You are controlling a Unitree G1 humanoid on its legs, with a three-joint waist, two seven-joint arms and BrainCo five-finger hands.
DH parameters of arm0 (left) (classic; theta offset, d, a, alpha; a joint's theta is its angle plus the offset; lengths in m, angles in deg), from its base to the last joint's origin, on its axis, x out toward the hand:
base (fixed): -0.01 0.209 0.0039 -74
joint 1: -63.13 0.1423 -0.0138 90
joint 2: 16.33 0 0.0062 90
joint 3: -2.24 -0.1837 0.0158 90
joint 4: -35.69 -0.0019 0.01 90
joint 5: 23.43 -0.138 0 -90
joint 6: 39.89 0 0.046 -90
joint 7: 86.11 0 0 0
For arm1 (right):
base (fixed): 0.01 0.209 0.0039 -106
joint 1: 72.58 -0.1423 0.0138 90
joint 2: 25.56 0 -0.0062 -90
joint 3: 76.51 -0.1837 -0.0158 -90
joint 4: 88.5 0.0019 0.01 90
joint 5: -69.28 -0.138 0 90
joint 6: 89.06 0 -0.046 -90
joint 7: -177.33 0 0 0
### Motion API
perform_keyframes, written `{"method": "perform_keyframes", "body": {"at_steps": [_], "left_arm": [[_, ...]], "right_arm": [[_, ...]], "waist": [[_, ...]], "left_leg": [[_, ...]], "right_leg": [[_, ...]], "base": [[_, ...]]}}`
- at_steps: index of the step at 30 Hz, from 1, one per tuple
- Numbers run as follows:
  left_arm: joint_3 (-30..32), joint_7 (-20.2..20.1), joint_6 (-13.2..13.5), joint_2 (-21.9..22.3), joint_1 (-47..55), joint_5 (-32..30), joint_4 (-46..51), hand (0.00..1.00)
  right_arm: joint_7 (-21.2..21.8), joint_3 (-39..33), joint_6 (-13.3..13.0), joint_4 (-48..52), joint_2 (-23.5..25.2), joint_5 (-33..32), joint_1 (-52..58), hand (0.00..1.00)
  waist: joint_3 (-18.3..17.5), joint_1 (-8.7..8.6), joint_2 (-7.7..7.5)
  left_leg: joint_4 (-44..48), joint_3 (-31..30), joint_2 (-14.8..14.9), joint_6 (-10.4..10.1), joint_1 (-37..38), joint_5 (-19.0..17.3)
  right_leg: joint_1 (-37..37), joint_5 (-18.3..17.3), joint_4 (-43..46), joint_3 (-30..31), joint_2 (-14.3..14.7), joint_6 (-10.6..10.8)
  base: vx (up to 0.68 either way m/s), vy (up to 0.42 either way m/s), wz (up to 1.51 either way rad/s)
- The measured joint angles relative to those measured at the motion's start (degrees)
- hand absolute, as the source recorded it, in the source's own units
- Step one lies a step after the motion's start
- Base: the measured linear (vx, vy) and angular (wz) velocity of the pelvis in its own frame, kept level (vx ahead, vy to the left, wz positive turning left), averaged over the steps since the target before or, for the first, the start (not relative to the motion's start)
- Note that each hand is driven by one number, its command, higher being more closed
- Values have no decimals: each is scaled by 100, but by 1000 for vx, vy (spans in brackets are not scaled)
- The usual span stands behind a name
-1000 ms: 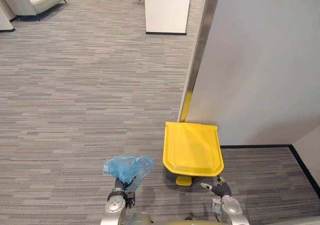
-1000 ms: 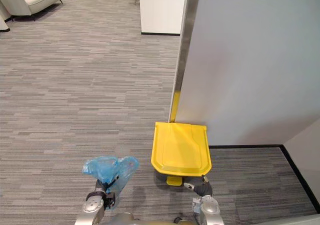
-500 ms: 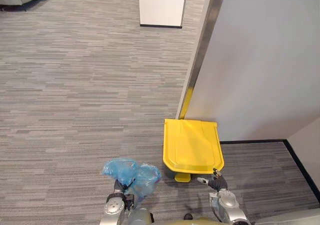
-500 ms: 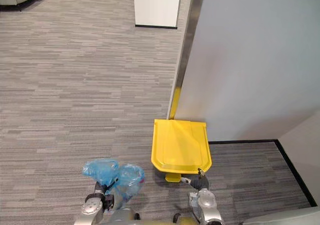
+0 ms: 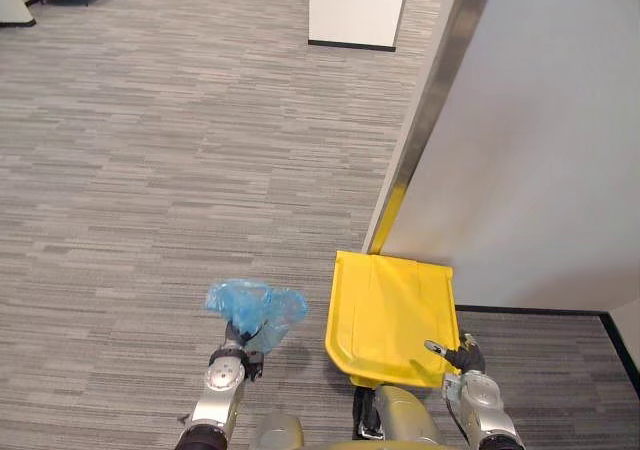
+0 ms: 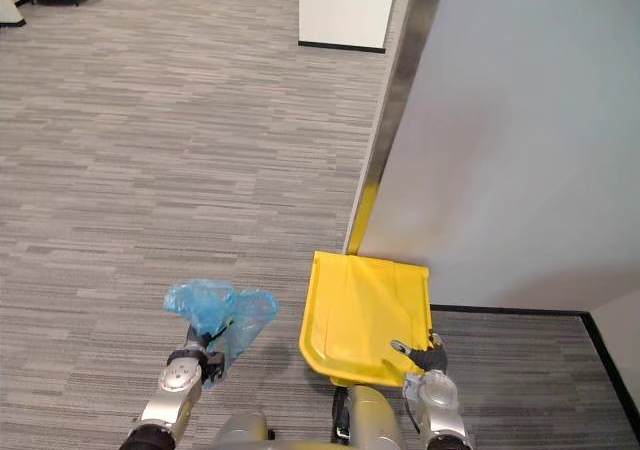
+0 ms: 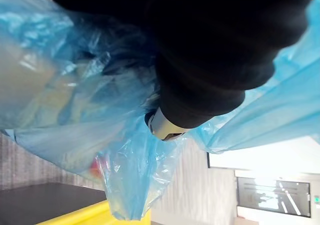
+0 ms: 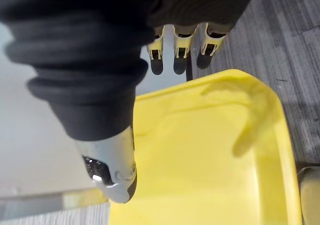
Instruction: Gather rubbish on tea table into small bin, then transfer packed bag to large trash can.
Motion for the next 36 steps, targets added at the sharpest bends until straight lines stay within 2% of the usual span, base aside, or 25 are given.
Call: {"method": "perform_keyframes", "body": {"at_steps": [3, 5, 8, 11, 14, 19, 20, 21, 22, 24, 25, 26, 27, 28, 29, 30, 31, 32, 33, 36], "left_arm": [[-5, -14, -1, 30, 132, -16, -2, 100], [-53, -34, -3, 59, 259, -43, -4, 100], [-54, -34, -2, 65, 317, -83, -4, 100], [-49, -31, -2, 68, 396, -80, 4, 100], [-38, -31, -3, 67, 497, -80, 1, 100], [7, -26, -5, 72, 614, -78, -73, 100], [6, -22, -5, 72, 610, -77, -71, 100], [0, -20, 1, 116, 615, -74, -52, 100], [19, -13, -1, 102, 599, -74, -53, 100], [29, -8, -6, 77, 591, -74, -53, 100], [31, -7, -6, 81, 593, -70, -54, 100], [31, -6, -7, 87, 595, -70, -51, 100], [53, 0, -12, 94, 592, -70, -25, 100], [76, 5, -27, 107, 594, -67, -24, 100], [124, 5, -46, 206, 631, -57, -26, 100], [161, 3, -35, 319, 635, -11, -14, 100], [186, 8, -25, 354, 623, 22, -30, 100], [158, -14, -27, 382, 605, 33, -150, 100], [107, -26, -24, 383, 607, 35, -214, 100], [51, -28, -23, 340, 621, 39, -379, 100]], "right_arm": [[5, 106, 24, -119, 171, -13, 85, 0], [8, 132, 26, -234, 204, -24, 123, 0], [5, 126, 5, -226, 205, -168, 132, 0], [4, 122, -6, -211, 204, -181, 147, 0], [7, 124, -9, -212, 209, -172, 176, 0], [13, 144, -8, -210, 204, -70, 330, 0], [14, 167, -6, -214, 200, -44, 416, 0], [22, 284, -9, -207, 203, 0, 431, 0], [26, 326, -4, -208, 206, 7, 458, 0], [33, 329, -5, -211, 209, 7, 558, 0], [33, 334, -11, -211, 209, 8, 558, 0], [33, 342, -19, -211, 209, 8, 553, 0], [41, 348, -21, -213, 211, 8, 492, 0], [46, 341, -21, -213, 187, 8, 455, 0], [45, 347, -23, -209, 173, 13, 435, 0], [37, 342, -32, -211, 99, 13, 379, 0], [31, 340, -38, -232, 33, 14, 301, 0], [29, 323, -38, -352, -23, 17, 186, 0], [21, 304, -31, -524, -86, 28, 239, 0], [13, 231, -10, -854, -261, 66, 300, 0]], "waist": [[-127, -28, 58], [-227, -141, 122], [-314, -121, 168], [-406, -124, 189], [-436, -112, 135], [-372, -52, -176], [-361, -50, -237], [-377, 16, -193], [-372, 17, -272], [-407, 29, -405], [-435, 27, -448], [-456, 31, -478], [-521, 45, -582], [-545, 36, -566], [-651, 139, -477], [-732, 225, -399], [-743, 197, -354], [-784, 67, -223], [-805, -34, -224], [-832, -22, -152]], "left_leg": [[-256, -133, 184, -105, -20, -54], [-331, -273, 277, -166, -40, -18], [-383, -310, 423, -240, -37, 44], [-350, -306, 496, -266, -31, 59], [-345, -272, 467, -275, 13, 118], [-658, 111, 191, -250, 159, 475], [-679, 117, 117, -244, 133, 577], [-939, 214, 236, -239, 32, 855], [-1040, 214, 195, -239, 18, 965], [-1197, 106, 162, -330, -46, 1186], [-1237, 38, 161, -416, -128, 1262], [-1244, 22, 160, -450, -192, 1292], [-1263, 25, 170, -531, -341, 1331], [-1308, 15, 184, -581, -392, 1372], [-1603, 32, 212, -590, -358, 1491], [-1974, 38, 171, -429, -361, 1659], [-2151, 17, 171, -406, -374, 1791], [-2485, -31, 212, -369, -337, 2039], [-2740, -39, 207, -211, -232, 2178], [-2883, -202, 142, -198, -165, 2335]], "right_leg": [[47, 75, -329, -107, 190, -68], [143, 118, -504, -262, 249, -132], [221, 180, -595, -335, 352, -214], [269, 236, -635, -306, 430, -236], [312, 262, -638, -256, 422, -227], [306, 460, -699, -108, 116, -145], [304, 540, -825, -51, 96, 6], [156, 558, -533, 42, 76, 192], [55, 381, 51, 98, -37, 187], [145, -104, 1582, 364, -416, 334], [392, -239, 1943, 547, -636, 442], [551, -337, 1922, 606, -748, 503], [767, -742, 1476, 572, -827, 707], [835, -882, 1187, 421, -816, 724], [930, -1013, 445, 383, -697, 725], [1017, -1050, -314, 358, -613, 561], [1022, -1000, -564, 369, -562, 327], [1036, -799, -845, 351, -471, 290], [1123, -673, -1073, 295, -461, 269], [1226, -518, -1379, 235, -443, 299]], "base": [[25, -86, 2], [51, -92, 28], [50, -95, 13], [-12, -48, 2], [-76, -27, -1], [-170, -37, -4], [-224, -80, -6], [-233, -89, -5], [-226, -106, 2], [-205, -118, 17], [-223, -198, 12], [-182, -216, -4], [-108, -175, -10], [-114, -232, -41], [-85, -229, -82], [-87, -196, -100], [-129, -134, -76], [-139, -109, -16], [-104, -82, 5], [-42, 11, 7]]}}
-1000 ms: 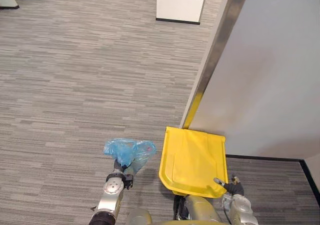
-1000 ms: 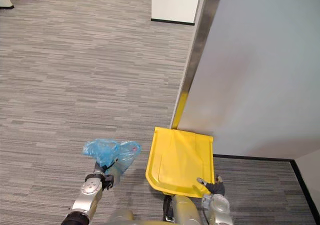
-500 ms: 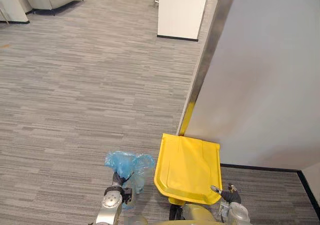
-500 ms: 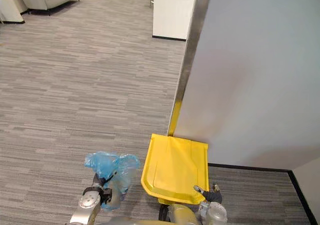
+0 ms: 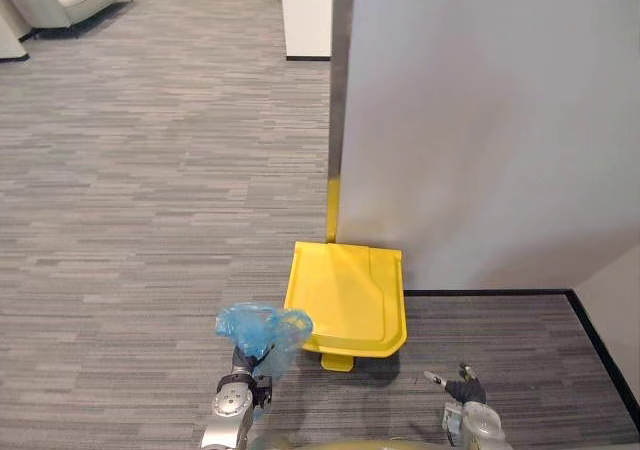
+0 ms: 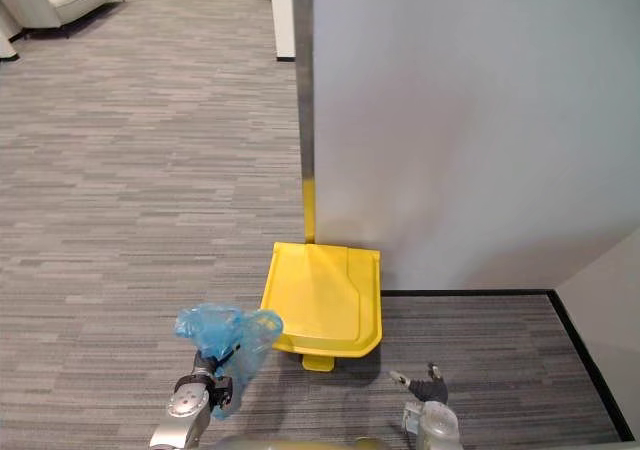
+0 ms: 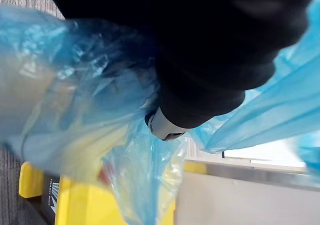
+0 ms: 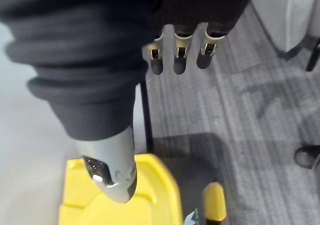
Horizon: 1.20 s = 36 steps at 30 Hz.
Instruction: Gather rubbish on tea table into small bin, then transfer packed bag to large trash can.
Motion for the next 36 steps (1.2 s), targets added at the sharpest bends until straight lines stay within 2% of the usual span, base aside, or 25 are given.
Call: {"method": "perform_keyframes", "body": {"at_steps": [3, 8, 10, 14, 15, 17, 21, 28, 32, 36], "left_arm": [[-4, 0, 4, -82, 1, 20, -59, 100], [-5, 13, 4, -225, 6, 108, -84, 100], [-39, 18, 4, -270, 1, 115, -84, 100], [-55, 50, 4, -282, -17, 118, -159, 100], [-55, 59, 4, -300, -11, 116, -214, 100], [-53, 99, 5, -372, 35, 113, -216, 100], [-48, 127, 16, -612, 77, 110, -356, 100], [-106, 115, 14, -576, 75, 105, -480, 100], [-164, 101, 16, -517, 74, 104, -480, 100], [-167, 100, 19, -504, 55, 104, -480, 100]], "right_arm": [[5, 6, -11, -83, -28, -2, -32, 0], [-3, -2, -20, -98, 45, -3, -192, 0], [-7, -2, -26, -100, 80, -6, -311, 0], [-11, -11, -37, -152, 49, -7, -408, 0], [-11, -39, -35, -274, 24, -6, -413, 0], [-14, -126, -12, -358, 22, -6, -397, 0], [-12, -107, -14, -352, 5, 0, -409, 0], [-9, -109, -12, -302, -27, 7, -293, 0], [-6, -109, -6, -301, -7, 12, -285, 0], [-6, -108, -8, -279, 41, 31, -300, 0]], "waist": [[74, -93, 1], [221, -91, -68], [221, -106, -97], [310, -136, 68], [333, -169, 143], [345, -225, 169], [357, -245, 118], [435, -261, 34], [430, -249, 23], [424, -248, 15]], "left_leg": [[153, -33, -73, -218, -183, 135], [313, 108, -145, -197, -303, 174], [97, 302, -232, -123, -275, 447], [-913, 332, -236, -134, 85, 1011], [-1191, 344, -214, -139, 205, 1111], [-1351, 354, -219, -105, 306, 1193], [-1373, 529, -282, -86, 407, 1177], [-1137, 453, -564, 46, 214, 984], [-1017, 359, -710, 99, 215, 975], [-965, 256, -733, 98, 226, 933]], "right_leg": [[211, 188, -346, -124, -48, 108], [496, 506, -850, -225, -141, 178], [512, 623, -1008, -222, -245, 215], [522, 810, -1223, -311, -233, 185], [538, 814, -1238, -373, -234, 185], [581, 821, -1250, -404, -215, 200], [589, 887, -1278, -247, -262, 296], [558, 754, -1178, -228, -526, 496], [595, 703, -1073, -219, -656, 516], [707, 698, -1128, -272, -661, 517]], "base": [[2, 82, 30], [-1, 106, 14], [-63, 58, 8], [-102, 8, 12], [-112, 8, 25], [-96, 9, 12], [-68, 40, -17], [-12, 61, 6], [96, 51, 16], [82, -5, 11]]}}
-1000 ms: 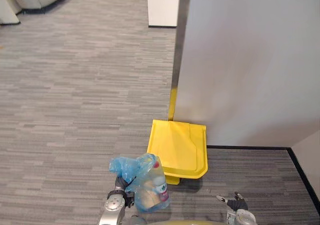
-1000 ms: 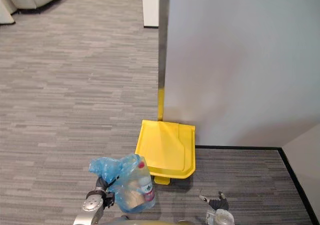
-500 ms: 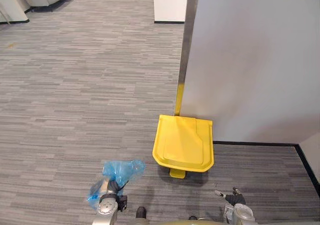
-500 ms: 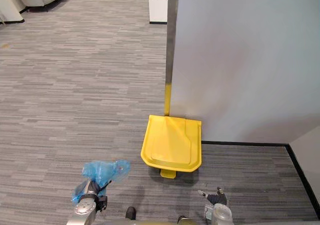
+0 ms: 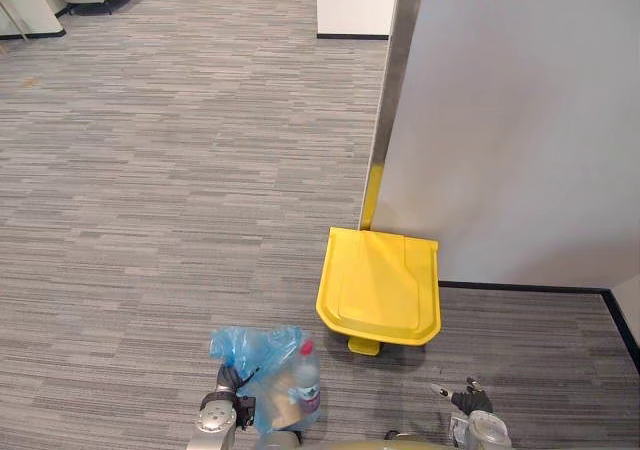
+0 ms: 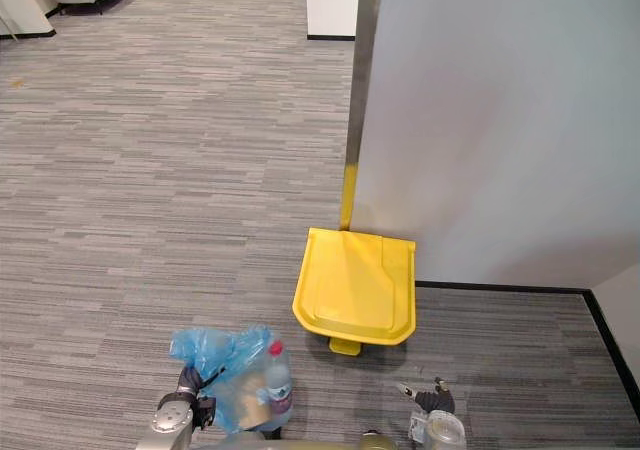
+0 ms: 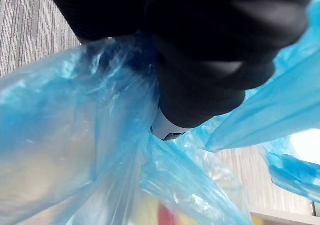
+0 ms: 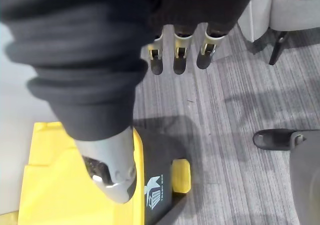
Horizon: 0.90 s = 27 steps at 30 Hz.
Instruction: Gather rubbish on tea table into small bin, then transfer packed bag to large trash can.
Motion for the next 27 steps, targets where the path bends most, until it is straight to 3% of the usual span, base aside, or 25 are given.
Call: {"method": "perform_keyframes", "body": {"at_steps": [7, 10, 11, 12, 13, 14, 15, 16, 17, 19, 22, 24, 25, 27], "left_arm": [[8, 7, 0, 15, 3, 1, -118, 100], [117, 12, 0, 14, -1, 2, -45, 100], [142, 13, -2, 10, 9, 3, 77, 100], [138, 12, -2, 5, 8, 5, 216, 100], [139, 12, -2, 4, 9, 6, 286, 100], [169, 19, -2, -6, 10, 6, 352, 100], [195, 28, -24, -7, 14, 8, 350, 100], [186, 25, -23, -29, -16, 8, 353, 100], [189, 29, -25, -64, -46, 9, 353, 100], [163, 26, -37, -139, -266, 9, 351, 100], [107, 11, -4, -16, -750, 1, 364, 100], [111, 20, 3, 31, -818, 1, 432, 100], [109, 25, 2, 115, -889, 1, 458, 100], [117, 13, 7, 133, -936, -11, 585, 100]], "right_arm": [[-2, 6, -4, 14, 8, 22, 2, 0], [-4, 21, -1, 55, 91, 21, 12, 0], [-5, 80, 7, 190, 138, 20, 21, 0], [-5, 157, 9, 331, 141, 20, 34, 0], [-4, 177, 15, 408, 149, 21, 41, 0], [-1, 237, 14, 498, 183, 21, 38, 0], [0, 406, 4, 516, 217, 21, -5, 0], [1, 419, -4, 527, 300, 22, 6, 0], [1, 418, -1, 527, 358, 21, -1, 0], [0, 430, -18, 536, 469, 21, -44, 0], [-6, 404, 29, 537, 344, 20, 10, 0], [-9, 377, 54, 538, 282, 19, 37, 0], [-9, 331, 59, 581, 198, 16, 9, 0], [-5, 77, 42, 831, 152, 4, 39, 0]], "waist": [[18, 10, -45], [85, 155, -177], [148, 158, -282], [160, 145, -223], [188, 160, -195], [325, 232, -321], [405, 294, -324], [425, 304, -387], [447, 315, -428], [569, 299, -476], [810, 273, -450], [818, 254, -454], [872, 257, -348], [873, 218, -221]], "left_leg": [[68, -24, 16, 9, 103, -51], [946, 75, -1, 76, -273, -558], [1626, 80, 3, 106, -617, -873], [2455, 195, 67, 199, -977, -1237], [2724, 219, 113, 232, -1061, -1463], [2974, 225, 89, 246, -1011, -1756], [3085, 292, 100, 315, -941, -1847], [3096, 270, 114, 367, -821, -1877], [3101, 264, 146, 404, -778, -1900], [3160, 285, 262, 439, -676, -1956], [3541, 270, 162, 494, -664, -2256], [3812, 229, 60, 492, -660, -2501], [3893, 148, 71, 433, -634, -2639], [3866, -216, 160, 281, -680, -2728]], "right_leg": [[167, 6, -30, -2, 15, -9], [-11, -224, 302, 50, -57, -8], [-178, -413, 628, 49, -131, 70], [-308, -561, 1023, 2, -147, 65], [-354, -618, 1286, -6, -158, 84], [-616, -693, 2189, 127, -237, 99], [-1283, -317, 3421, 316, -264, -201], [-1585, -437, 3809, 372, -197, -178], [-1708, -564, 3789, 363, -89, -171], [-2177, -552, 3057, 244, 405, -206], [-2344, -170, 1721, 37, 583, -131], [-2328, -172, 1608, 70, 555, -155], [-2374, -53, 1791, 117, 613, -432], [-2437, -153, 2046, 232, 789, -590]], "base": [[-6, -6, 2], [-104, 31, -11], [-111, 119, 11], [-85, 142, 15], [-70, 155, -3], [-78, 108, -27], [-65, 96, -25], [11, 78, -11], [69, 31, -8], [64, 16, -11], [69, -45, 18], [120, -120, 27], [189, -169, 28], [187, -185, 53]]}}
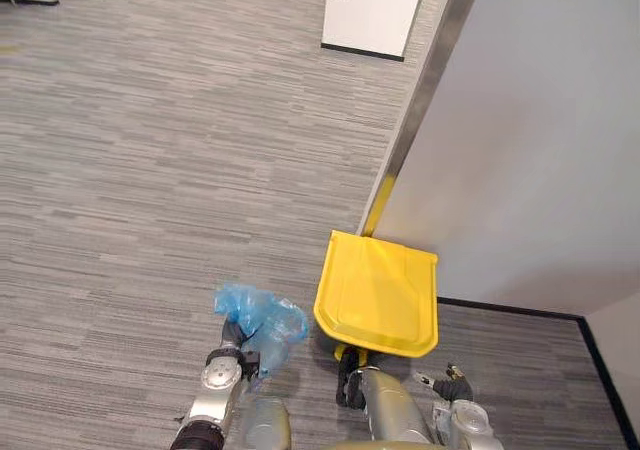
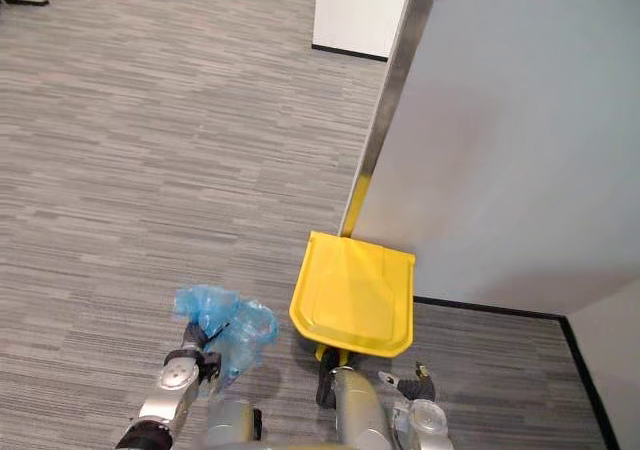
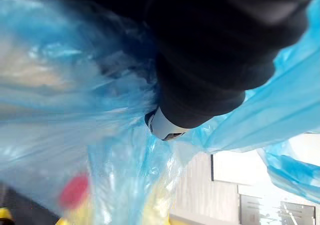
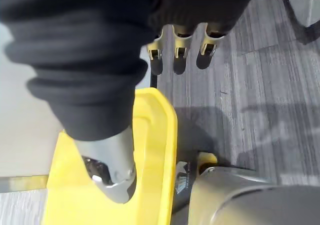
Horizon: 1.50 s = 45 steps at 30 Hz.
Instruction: Gather rubbish on tea table into small bin, then transfer packed bag to large trash can.
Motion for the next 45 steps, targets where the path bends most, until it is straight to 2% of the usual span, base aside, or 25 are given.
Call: {"method": "perform_keyframes", "body": {"at_steps": [3, 4, 6, 7, 8, 9, 11, 12, 14, 17, 18, 21, 24, 26, 31, 32, 33, 34, 35, 36, 37, 38, 39, 42, 45], "left_arm": [[2, 4, -8, 34, 20, -4, 11, 100], [-2, 3, -6, 55, 21, -4, 41, 100], [-32, 0, -3, 180, 108, 1, 165, 100], [-88, -9, -4, 191, 99, -1, 170, 100], [-159, -18, -4, 223, 100, -1, 205, 100], [-226, -115, -3, 258, 119, -1, 291, 100], [-226, -130, -4, 273, 134, 0, 392, 100], [-218, -130, -2, 253, 181, 1, 519, 100], [-223, -142, -3, 210, 343, 0, 621, 100], [-216, -214, -13, 45, 485, 0, 633, 100], [-232, -237, -12, 6, 478, -1, 705, 100], [-239, -236, -5, 1, 419, -1, 930, 100], [-307, -217, -4, 93, 223, -2, 936, 100], [-337, -163, 2, 115, 112, 0, 1012, 100], [-447, 13, 216, 26, -12, 48, 1345, 100], [-470, 31, 231, -63, -50, 121, 1372, 100], [-495, 37, 235, -88, -61, 138, 1437, 100], [-501, 33, 241, -144, -109, 142, 1533, 100], [-501, 36, 251, -194, -173, 160, 1587, 100], [-503, 48, 285, -169, -190, 272, 1695, 100], [-519, 45, 305, -188, -188, 313, 1719, 100], [-581, 43, 333, -234, -200, 376, 1731, 100], [-674, 34, 340, -311, -239, 427, 1732, 100], [-770, 20, 342, -311, -248, 585, 1734, 100], [-828, 14, 368, -476, -248, 683, 1744, 100]], "right_arm": [[-2, -374, 59, 3, -1, -41, 129, 0], [0, -372, 59, 1, 1, -42, 148, 0], [2, -338, 27, 35, 5, -186, 132, 0], [3, -329, 5, 34, 35, -261, 133, 0], [5, -324, -1, 31, 82, -328, 150, 0], [17, -289, -6, 35, 148, -460, 236, 0], [20, -265, -6, 35, 177, -500, 257, 0], [27, -58, -6, 37, 183, -534, 273, 0], [99, 220, -6, 78, 237, -545, 220, 0], [184, 895, -13, 382, 303, -544, 99, 0], [231, 1146, -32, 652, 315, -545, 16, 0], [236, 1770, -115, 1245, 311, -542, -502, 0], [226, 2188, -243, 1456, 325, -535, -1143, 0], [216, 2385, -260, 1483, 330, -531, -1513, 0], [78, 2426, -257, 1617, 216, -464, -2126, 0], [15, 2426, -241, 1638, 158, -431, -2296, 0], [-9, 2423, -228, 1674, 86, -426, -2449, 0], [-21, 2413, -225, 1695, -50, -423, -2666, 0], [-44, 2392, -222, 1705, -226, -420, -2835, 0], [-141, 2383, -179, 1737, -485, -408, -3145, 0], [-152, 2384, -169, 1761, -565, -407, -3267, 0], [-149, 2390, -145, 1771, -624, -407, -3442, 0], [-144, 2397, -129, 1770, -647, -409, -3602, 0], [-119, 2402, -72, 1707, -709, -410, -3665, 0], [-116, 2402, -63, 1368, -818, -408, -3860, 0]], "waist": [[-133, -109, 185], [-176, -109, 236], [-330, -100, 418], [-354, -123, 431], [-408, -227, 432], [-519, -266, 411], [-551, -276, 406], [-613, -243, 406], [-737, -211, 382], [-818, -167, 308], [-842, -89, 281], [-868, -29, 236], [-781, 122, 374], [-768, 248, 390], [-655, 428, 268], [-616, 421, 215], [-558, 492, 259], [-486, 477, 160], [-414, 372, 54], [-387, 440, 115], [-386, 441, 116], [-380, 427, 105], [-310, 407, 12], [-243, 388, 8], [-85, 380, -32]], "left_leg": [[-44, -484, 225, -244, 88, -76], [96, -520, 319, -254, 63, -73], [566, -457, 610, -288, 156, -72], [566, -420, 628, -288, 194, -72], [542, -387, 647, -287, 230, -73], [403, -304, 669, -287, 380, -73], [204, -229, 713, -327, 496, -100], [-307, -43, 837, -394, 593, -222], [-702, 104, 887, -416, 546, -414], [-666, 177, 884, -427, 356, -406], [-665, 189, 884, -439, 246, -399], [-667, 186, 907, -500, -102, -366], [-700, 147, 975, -647, -329, -281], [-719, 80, 1033, -745, -428, -195], [-708, -203, 1062, -819, -638, -155], [-739, -251, 1082, -818, -699, -155], [-825, -328, 1229, -801, -742, -132], [-789, -286, 1279, -840, -748, -111], [-713, -312, 1210, -1027, -806, -42], [-480, -422, 1276, -1098, -990, -41], [-459, -423, 1258, -1086, -995, -35], [-503, -413, 1235, -1077, -981, -48], [-632, -389, 1236, -1088, -930, -41], [-674, -433, 1129, -1086, -836, -41], [-673, -442, 1051, -1065, -733, -50]], "right_leg": [[130, -187, 44, -559, 107, -133], [162, -233, 21, -636, 189, -160], [381, -196, -351, -815, 571, -283], [439, -154, -468, -877, 609, -321], [487, -114, -621, -982, 629, -320], [504, -58, -817, -1088, 657, -390], [498, -25, -904, -1159, 659, -354], [406, 10, -966, -1220, 659, -300], [197, 160, -988, -1176, 669, -277], [56, 399, -1164, -1075, 725, -365], [-67, 430, -1174, -1027, 759, -385], [-446, 443, -1077, -1025, 783, -372], [-710, 428, -964, -1134, 788, -353], [-755, 419, -965, -1251, 792, -356], [-812, 304, -1038, -1472, 772, -347], [-812, 312, -1162, -1516, 803, -260], [-889, 243, -1020, -1517, 831, -139], [-1230, 273, -111, -987, 815, -721], [-1178, -16, 15, -524, 778, -662], [-1174, 85, -262, -632, 943, -476], [-1170, 175, -396, -671, 978, -433], [-1159, 292, -562, -681, 1051, -476], [-1122, 399, -691, -674, 1073, -629], [-999, 572, -977, -641, 1123, -650], [-814, 739, -1248, -548, 1152, -442]], "base": [[241, -236, 71], [356, -267, 33], [282, -188, -9], [139, -81, 18], [127, -78, 43], [94, -66, 43], [11, -34, 33], [-48, -14, 23], [-103, -1, -4], [-91, -8, -19], [-56, -46, -18], [-1, -76, -9], [38, -84, 4], [21, -103, 24], [-62, -103, 26], [-82, -86, 11], [-52, -157, 15], [29, -181, 53], [59, -223, 48], [54, -139, 36], [11, -87, -8], [-21, -43, -7], [-41, -47, -2], [-53, -2, -5], [-96, 50, -11]]}}
